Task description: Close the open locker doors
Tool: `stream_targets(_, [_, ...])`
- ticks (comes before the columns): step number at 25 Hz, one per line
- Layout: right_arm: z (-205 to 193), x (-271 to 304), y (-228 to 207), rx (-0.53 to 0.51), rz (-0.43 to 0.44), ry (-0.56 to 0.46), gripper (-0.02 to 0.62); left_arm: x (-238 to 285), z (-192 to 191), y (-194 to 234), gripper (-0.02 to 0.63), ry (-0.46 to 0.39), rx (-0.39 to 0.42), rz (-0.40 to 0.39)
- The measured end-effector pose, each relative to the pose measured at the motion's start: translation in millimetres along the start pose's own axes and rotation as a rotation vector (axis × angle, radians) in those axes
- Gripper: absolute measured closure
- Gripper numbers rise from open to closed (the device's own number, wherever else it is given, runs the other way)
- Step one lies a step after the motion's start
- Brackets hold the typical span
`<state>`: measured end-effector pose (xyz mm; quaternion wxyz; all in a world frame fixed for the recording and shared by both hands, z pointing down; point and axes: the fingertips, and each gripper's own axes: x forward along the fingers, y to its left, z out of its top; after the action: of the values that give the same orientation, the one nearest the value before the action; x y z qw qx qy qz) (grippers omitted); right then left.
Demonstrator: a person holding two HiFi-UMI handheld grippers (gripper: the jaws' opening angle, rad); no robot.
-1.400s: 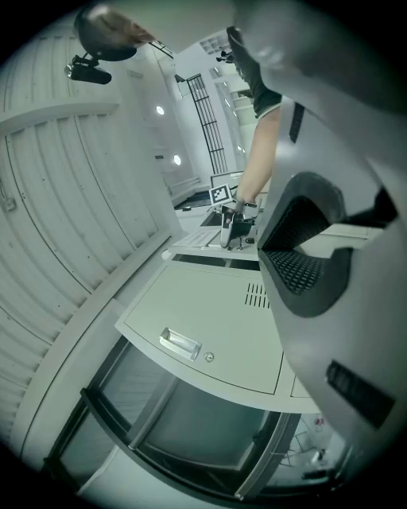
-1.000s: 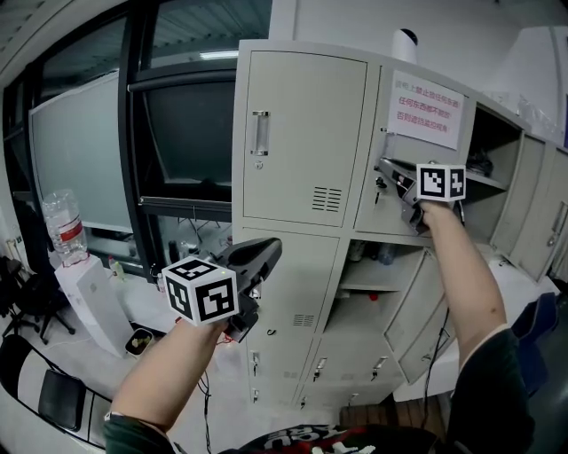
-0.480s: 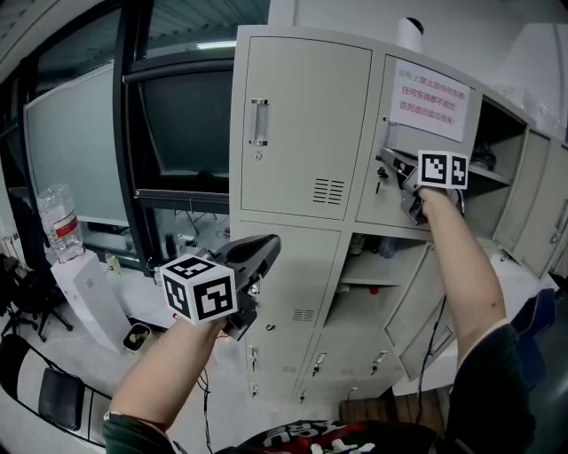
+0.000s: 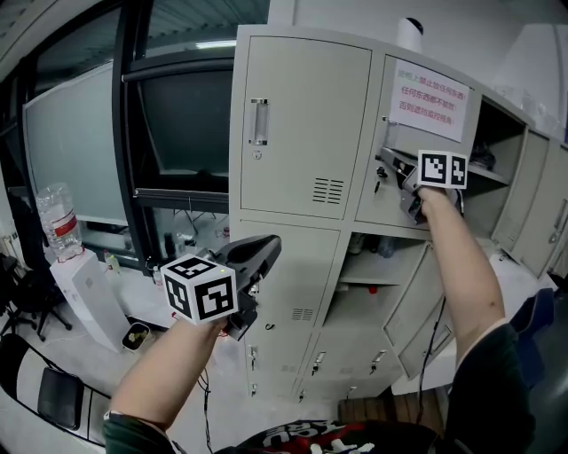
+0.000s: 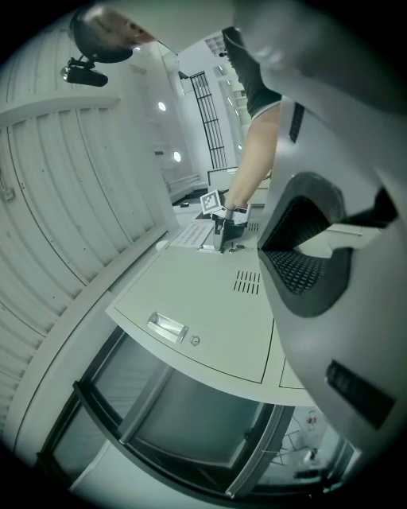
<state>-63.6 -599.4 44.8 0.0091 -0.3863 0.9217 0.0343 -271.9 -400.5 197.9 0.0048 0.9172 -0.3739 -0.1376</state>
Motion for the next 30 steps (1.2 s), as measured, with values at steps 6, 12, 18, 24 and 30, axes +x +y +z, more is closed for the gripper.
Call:
stream_targets(6, [-1.3,-1.9,-0.7,-0.012,-0.026,-0.001,0.555,-5.4,-0.4,-2.2,0.598,0.004,0.001,0.012])
stream_targets(12, [7.1,-36.8,10.5,-0.015,-0.015,-0.091,0.555,-7.3,4.5,-8.9,0.598,-0.005,0.011,0.022])
stream_targets(18, [-23.4,-100.7,38.2,-0.075,-0.017,-0.085,0.555,5.5,4.6,-17.6,0.598,0.000,0.023,0.013])
stream_targets(24, [-60.7,-167.5,52.7,-0.065,-0.039,-0.085,0.555,21.5,0.7,-29.8,0.598,-0.004,0.005,-0.004])
stream_targets(30, [-89.4,-206.1,47.2,-0.027,-0.056,-0.059,0.555,38.6,-5.1,-45.7,0.600,0.014,0.003,-0.043])
